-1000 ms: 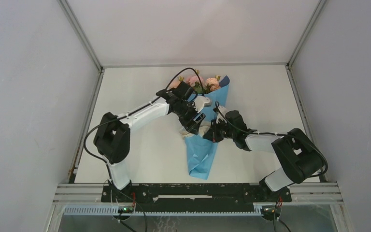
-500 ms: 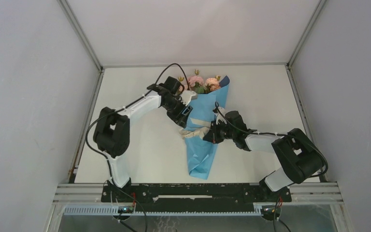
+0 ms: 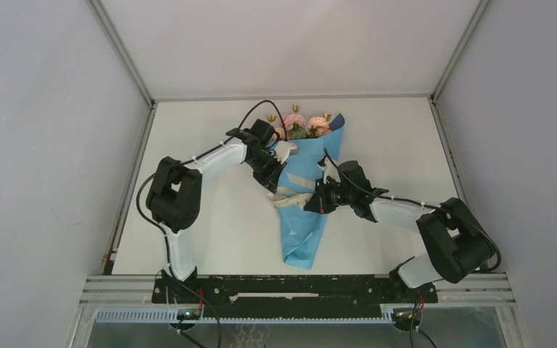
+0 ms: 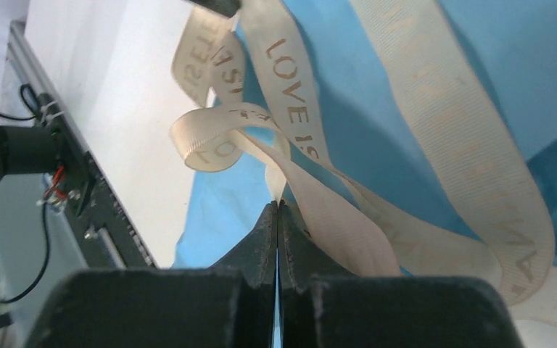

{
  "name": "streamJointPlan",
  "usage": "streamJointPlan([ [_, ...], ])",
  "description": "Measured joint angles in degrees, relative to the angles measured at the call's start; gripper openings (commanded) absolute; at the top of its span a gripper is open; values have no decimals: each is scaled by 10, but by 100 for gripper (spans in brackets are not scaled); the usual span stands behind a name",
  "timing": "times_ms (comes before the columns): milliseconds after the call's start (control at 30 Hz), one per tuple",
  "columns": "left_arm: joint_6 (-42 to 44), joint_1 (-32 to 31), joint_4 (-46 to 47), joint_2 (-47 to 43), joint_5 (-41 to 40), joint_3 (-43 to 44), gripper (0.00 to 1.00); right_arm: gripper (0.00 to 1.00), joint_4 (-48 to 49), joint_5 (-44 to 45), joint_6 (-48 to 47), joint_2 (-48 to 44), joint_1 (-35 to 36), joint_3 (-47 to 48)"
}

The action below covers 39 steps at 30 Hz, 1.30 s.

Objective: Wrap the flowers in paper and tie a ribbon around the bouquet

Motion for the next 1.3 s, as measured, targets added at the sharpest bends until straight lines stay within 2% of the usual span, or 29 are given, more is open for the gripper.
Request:
streamJointPlan([
  [200,-25,29,37,-14,-19,-13,0,0,-128,-75,-1,-17,10,55],
  [433,-45,101,106,-42,-87,-40,0,0,-296,-173,3,-65,3,60],
  [567,-45,125,130,-47,-129,-62,0,0,-369,-218,2,-87,-16,59],
  [667,-45,137,140,-59,-163,-86,0,0,-401,-240,-1,-118,-64,57],
  [833,-41,159,159,-92,-201,-125,0,0,-446,-215,-12,-156,-177,55],
  [1033,-38,168,162,-125,-207,-160,0,0,-454,-162,-10,-156,-192,51],
  [1300,-25,199,163,-131,-231,-196,0,0,-452,-60,-9,-183,-307,45],
])
